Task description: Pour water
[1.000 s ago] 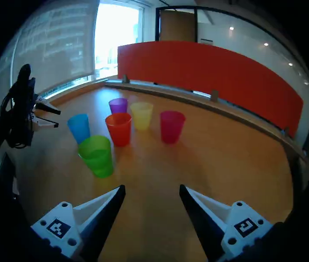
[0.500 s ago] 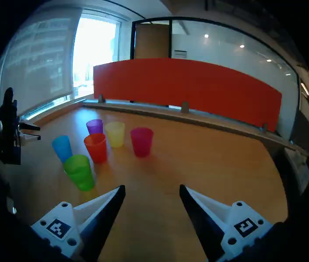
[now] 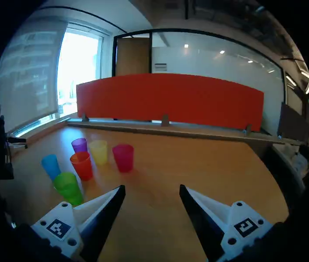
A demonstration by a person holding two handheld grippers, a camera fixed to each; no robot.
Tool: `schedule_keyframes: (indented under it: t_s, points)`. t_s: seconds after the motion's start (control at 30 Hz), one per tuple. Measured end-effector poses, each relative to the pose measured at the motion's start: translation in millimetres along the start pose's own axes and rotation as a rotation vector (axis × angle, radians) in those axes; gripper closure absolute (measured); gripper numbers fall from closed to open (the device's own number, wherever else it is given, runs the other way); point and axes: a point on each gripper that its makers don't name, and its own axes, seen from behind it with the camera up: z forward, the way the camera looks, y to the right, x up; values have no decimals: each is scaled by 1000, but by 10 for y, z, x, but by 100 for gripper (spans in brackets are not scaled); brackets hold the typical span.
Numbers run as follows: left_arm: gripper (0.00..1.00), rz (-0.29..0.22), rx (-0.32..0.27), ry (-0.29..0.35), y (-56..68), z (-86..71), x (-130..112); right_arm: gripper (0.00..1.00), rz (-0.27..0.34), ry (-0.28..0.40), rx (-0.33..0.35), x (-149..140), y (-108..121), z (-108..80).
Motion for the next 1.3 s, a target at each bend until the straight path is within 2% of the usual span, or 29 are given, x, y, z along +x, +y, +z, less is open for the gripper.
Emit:
schedule_keyframes:
  t_s: [0.27,0.47,0.67,0.8,0.97,1.13,1.3]
  points:
    - [9,-17,16,46,-14,-14,61,4,-16,86,-44,166,4,-10]
    - [9,-33,52,98,-95,-63,195,4,-23,156,-76,328,56,-27]
    - [9,-54,44,148,-18,-90,282,4,-14,216,-107,440,117,-65]
    - [9,-57,54,176,-35,-112,363,4,-1,264,-127,546,158,-127]
    - [9,-81,73,244,-64,-187,517,4,8,312,-152,651,210,-189]
    - [9,-112,80,313,-58,-246,643,4,-14,359,-197,741,257,-236]
    - [9,-116,90,341,-45,-248,691,4,-36,374,-216,775,249,-247]
